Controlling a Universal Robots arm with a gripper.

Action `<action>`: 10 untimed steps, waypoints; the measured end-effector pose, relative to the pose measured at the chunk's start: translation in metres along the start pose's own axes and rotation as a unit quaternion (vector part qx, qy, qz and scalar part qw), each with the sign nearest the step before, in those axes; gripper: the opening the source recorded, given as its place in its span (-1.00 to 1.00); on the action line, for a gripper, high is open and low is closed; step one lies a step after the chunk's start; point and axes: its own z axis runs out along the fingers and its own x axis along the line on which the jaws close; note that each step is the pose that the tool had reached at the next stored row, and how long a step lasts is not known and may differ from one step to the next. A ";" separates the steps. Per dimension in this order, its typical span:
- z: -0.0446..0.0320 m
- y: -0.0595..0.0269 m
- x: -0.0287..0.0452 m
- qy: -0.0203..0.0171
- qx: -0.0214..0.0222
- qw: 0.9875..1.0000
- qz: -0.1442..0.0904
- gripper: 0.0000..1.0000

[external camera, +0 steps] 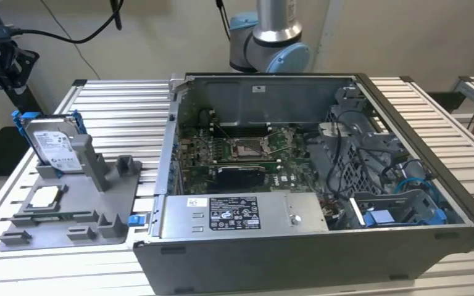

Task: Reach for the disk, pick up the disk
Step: 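Pick up the disk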

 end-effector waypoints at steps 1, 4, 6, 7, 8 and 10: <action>0.0000 0.0000 0.0000 0.000 0.000 1.000 0.000 -1.00; 0.0000 0.0000 0.0000 0.000 0.000 1.000 -0.004 -1.00; 0.0001 0.0000 0.0001 0.001 0.000 1.000 -0.019 -1.00; 0.0001 0.0000 0.0001 0.001 0.000 1.000 -0.029 -1.00; 0.0000 0.0000 0.0000 0.001 0.000 0.999 -0.038 -1.00; 0.0000 0.0000 0.0000 0.002 0.000 0.998 -0.057 -1.00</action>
